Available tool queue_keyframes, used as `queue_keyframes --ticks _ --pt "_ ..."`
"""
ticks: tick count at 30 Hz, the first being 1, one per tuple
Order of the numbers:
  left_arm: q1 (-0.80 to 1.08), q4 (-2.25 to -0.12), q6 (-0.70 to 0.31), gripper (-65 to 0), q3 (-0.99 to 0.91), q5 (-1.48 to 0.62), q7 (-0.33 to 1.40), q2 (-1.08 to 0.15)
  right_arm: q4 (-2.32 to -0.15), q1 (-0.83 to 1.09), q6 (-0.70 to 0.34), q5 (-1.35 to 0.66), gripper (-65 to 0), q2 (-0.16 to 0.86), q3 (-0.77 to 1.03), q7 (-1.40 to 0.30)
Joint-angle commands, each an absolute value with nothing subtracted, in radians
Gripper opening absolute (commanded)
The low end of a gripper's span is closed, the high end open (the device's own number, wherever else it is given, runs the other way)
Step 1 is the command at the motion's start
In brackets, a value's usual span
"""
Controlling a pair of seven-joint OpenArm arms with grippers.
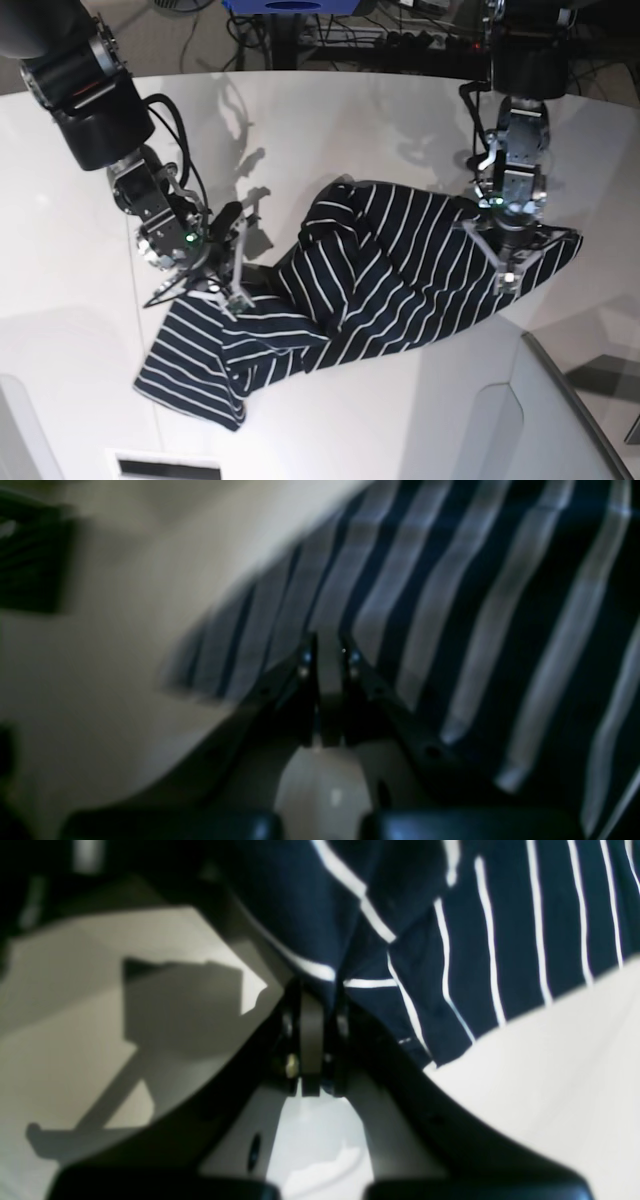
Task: Layout the t-shirt on the table in an organized manner, then fold the t-shirt properly
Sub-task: 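Regrasp the shirt fabric with the right gripper and pull it outward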
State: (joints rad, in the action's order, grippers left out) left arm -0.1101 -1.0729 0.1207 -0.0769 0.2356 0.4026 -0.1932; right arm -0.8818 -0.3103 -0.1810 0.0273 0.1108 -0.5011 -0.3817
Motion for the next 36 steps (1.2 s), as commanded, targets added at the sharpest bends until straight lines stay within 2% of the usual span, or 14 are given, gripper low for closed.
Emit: queue_keyframes --ticks 1,5,8,12,19,25,32,36 --pt "-0.145 -1.036 0.136 -65.0 -0.081 0.259 0.367 -0.203 -0.877 -0.303 -0.182 0.042 -64.1 0.124 -0.498 -0.460" --pt "-0.194 -0.855 0.137 -65.0 -0.081 0.306 0.286 -0.183 -0.947 -0.240 -0.189 0.042 -65.0 0.156 -0.447 -0.472" --pt "-0.168 -0.826 0.137 -65.0 -0.079 0.361 0.285 -0.157 -1.066 -0.174 -0.191 0.047 -65.0 0.171 -0.357 -0.532" --pt "-0.059 -0.895 0.137 -65.0 -0.081 0.443 0.280 -0.130 -1.227 -0.090 -0.193 0.047 -65.0 0.232 -0.332 -0.593" --pt "0.120 -1.127 0.134 -65.0 -0.082 0.449 0.286 -0.124 -1.463 0.056 -0.183 0.047 -65.0 0.312 -0.331 -0.687" --pt "0.134 -1.164 0.134 -65.0 -0.096 0.444 0.282 -0.154 -1.656 0.128 -0.182 0.048 -65.0 0.360 -0.266 -0.768" --pt "0.022 -1.162 0.134 -65.0 -0.093 0.444 0.286 -0.163 -1.707 -0.025 -0.189 0.048 -65.0 0.355 -0.206 -0.820" --pt "-0.041 -1.161 0.133 -65.0 -0.081 0.444 0.288 -0.157 -1.630 -0.189 -0.191 0.048 -65.0 0.323 -0.282 -0.811"
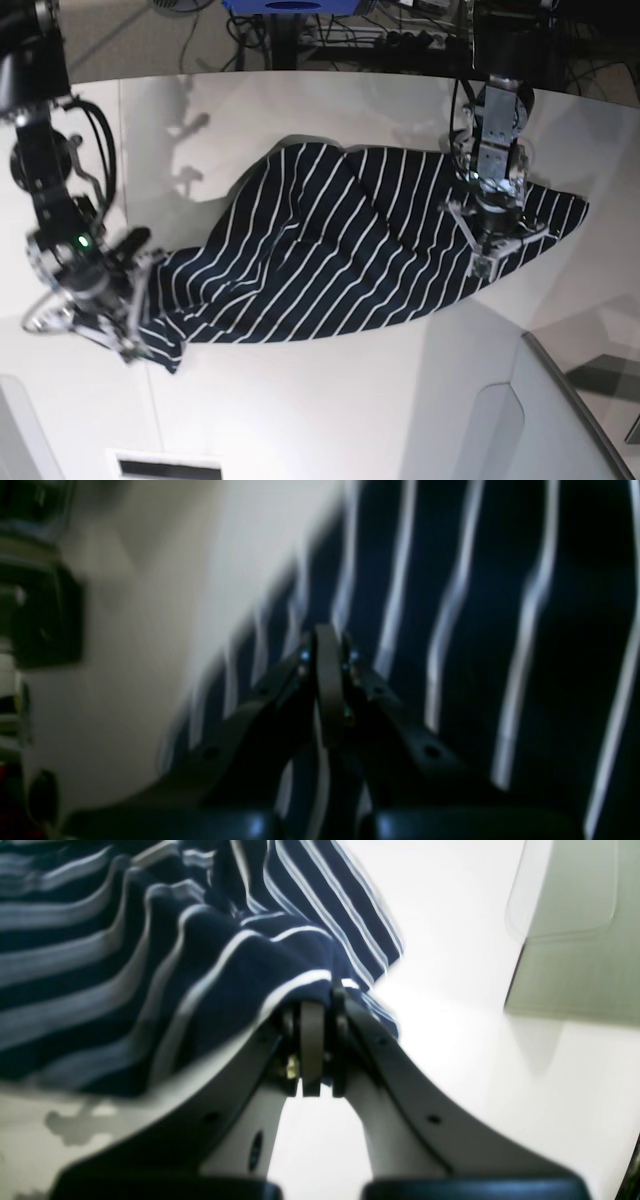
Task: Layout the t-shirt on the table in an organized manner, then fold the t-shirt properly
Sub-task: 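Regrasp the shirt fabric with the right gripper and pull it outward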
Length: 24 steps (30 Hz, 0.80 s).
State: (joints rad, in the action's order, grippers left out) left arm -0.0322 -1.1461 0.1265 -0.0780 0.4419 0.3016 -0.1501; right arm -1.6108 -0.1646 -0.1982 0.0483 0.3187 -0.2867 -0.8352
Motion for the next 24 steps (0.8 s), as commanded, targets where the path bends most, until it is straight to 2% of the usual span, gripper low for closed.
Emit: queue_keyframes --ticks 1,6,9,10,13,16,18,19,22,24 --pt "-0.051 -1.156 0.133 -65.0 -0.081 0.444 0.288 -0.157 -1.604 -0.237 -0.191 0.048 -65.0 0.318 -0.317 -0.811" --pt "-0.090 -1.086 0.133 -65.0 -0.081 0.452 0.288 -0.150 -1.383 -0.460 -0.191 0.047 -65.0 0.231 -0.486 -0.733" --pt "-0.085 -1.067 0.133 -65.0 -0.082 0.446 0.288 -0.151 -1.210 -0.561 -0.191 0.047 -64.8 0.139 -0.544 -0.661" --pt "-0.084 -1.066 0.133 -65.0 -0.085 0.446 0.288 -0.153 -1.152 -0.587 -0.191 0.047 -62.6 0.102 -0.561 -0.641" --pt "-0.068 -1.066 0.133 -65.0 -0.091 0.446 0.288 -0.157 -0.995 -0.651 -0.189 0.048 -49.8 0.007 -0.596 -0.610" --pt "-0.064 -1.066 0.133 -65.0 -0.093 0.446 0.288 -0.159 -0.871 -0.693 -0.191 0.048 -24.8 -0.079 -0.662 -0.621" --pt "-0.064 -1.064 0.133 -65.0 -0.093 0.446 0.288 -0.160 -0.871 -0.691 -0.193 0.048 -12.8 -0.101 -0.713 -0.619" --pt "-0.064 -1.064 0.133 -65.0 -0.093 0.447 0.288 -0.160 -0.897 -0.690 -0.193 0.048 -11.1 -0.102 -0.734 -0.619" --pt "-0.062 -1.064 0.133 -65.0 -0.093 0.450 0.288 -0.166 -1.021 -0.662 -0.183 0.050 -12.3 -0.082 -0.730 -0.638" --pt "-0.053 -1.064 0.133 -65.0 -0.094 0.444 0.288 -0.185 -1.161 -0.636 -0.183 0.048 -12.8 -0.019 -0.656 -0.762"
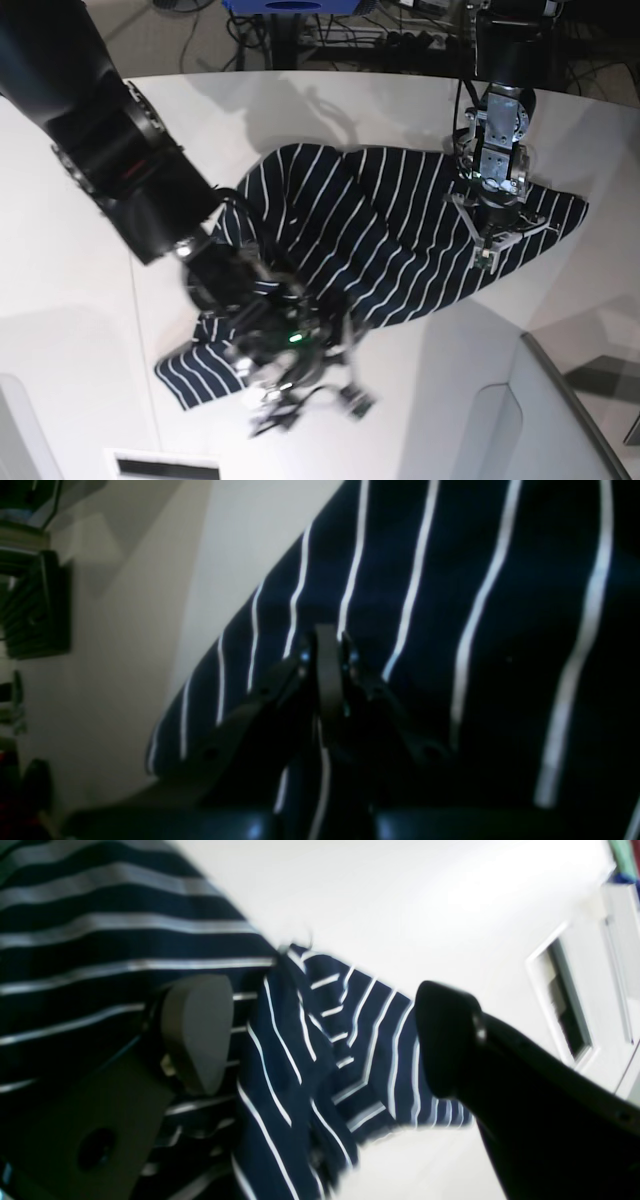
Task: Layout the t-shirt on the table in an organized manner, then fold the t-shirt properly
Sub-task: 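Regrasp the shirt fabric with the right gripper and pull it outward, then pull the shirt fabric with the right gripper toward its own side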
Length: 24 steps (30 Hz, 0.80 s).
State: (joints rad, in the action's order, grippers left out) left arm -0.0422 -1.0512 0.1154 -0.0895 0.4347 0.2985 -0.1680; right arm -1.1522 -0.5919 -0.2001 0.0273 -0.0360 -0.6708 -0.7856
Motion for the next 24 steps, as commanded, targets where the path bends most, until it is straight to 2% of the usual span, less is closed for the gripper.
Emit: queue_keyframes --ticks 1,4,7,9,15,24 --pt "-0.042 -1.069 0.133 -65.0 -0.094 0.444 0.288 -0.189 -1.250 -0.610 -0.186 0.045 -12.8 0.008 -0.615 -0.846" --pt "-0.022 -1.073 0.133 -65.0 -0.094 0.444 0.285 -0.200 -1.541 -0.450 -0.208 0.041 -12.5 0.082 -0.476 -1.013" --pt "-0.016 -1.069 0.133 -65.0 -0.094 0.444 0.283 -0.211 -1.791 -0.223 -0.291 0.041 -12.3 0.117 -0.381 -1.040" --pt "-0.016 -1.069 0.133 -65.0 -0.094 0.444 0.283 -0.213 -1.867 -0.093 -0.329 0.041 -12.3 0.116 -0.346 -1.036" --pt "-0.028 -1.075 0.133 -65.0 -0.096 0.444 0.286 -0.211 -1.865 0.105 -0.358 0.042 -12.5 0.073 -0.338 -0.955" --pt "-0.030 -1.067 0.133 -65.0 -0.096 0.444 0.286 -0.213 -1.670 0.051 -0.361 0.041 -12.9 -0.008 -0.340 -0.914"
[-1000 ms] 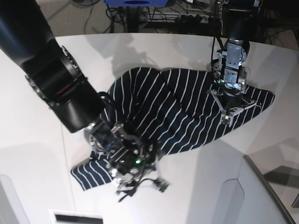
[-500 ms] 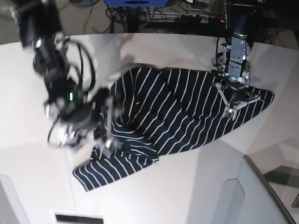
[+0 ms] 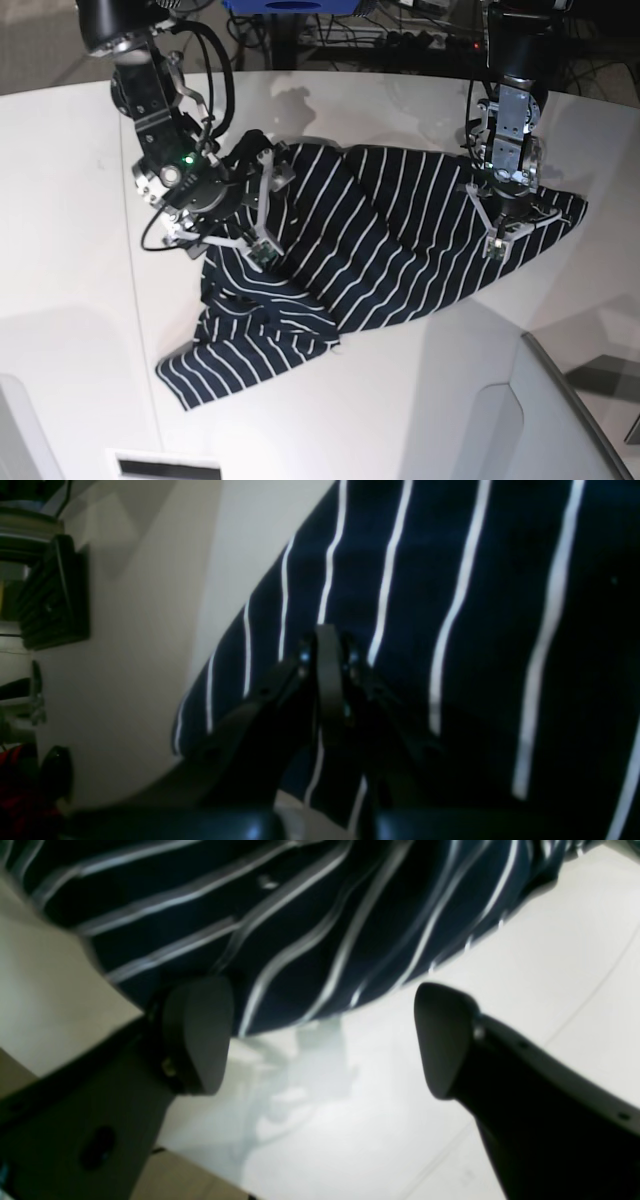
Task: Layout the t-shirt on the table in an organized manner, then fold the t-shirt properly
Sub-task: 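Pull the shirt fabric with the right gripper toward its own side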
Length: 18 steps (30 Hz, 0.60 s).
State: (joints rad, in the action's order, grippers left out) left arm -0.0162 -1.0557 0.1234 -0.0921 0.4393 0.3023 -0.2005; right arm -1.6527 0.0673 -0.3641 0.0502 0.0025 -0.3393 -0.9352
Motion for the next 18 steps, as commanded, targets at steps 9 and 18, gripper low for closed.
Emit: queue_keyframes --ticks 9,18 --pt "-0.022 -1.064 0.136 -65.0 -0.096 0.444 0.288 -0.228 -1.595 0.025 -0.424 0.041 -65.0 -0.058 -0.341 -0.888" --pt "-0.025 -1.066 0.136 -65.0 -0.096 0.444 0.289 -0.211 -1.636 -0.047 -0.472 0.041 -64.8 -0.119 -0.598 -1.006"
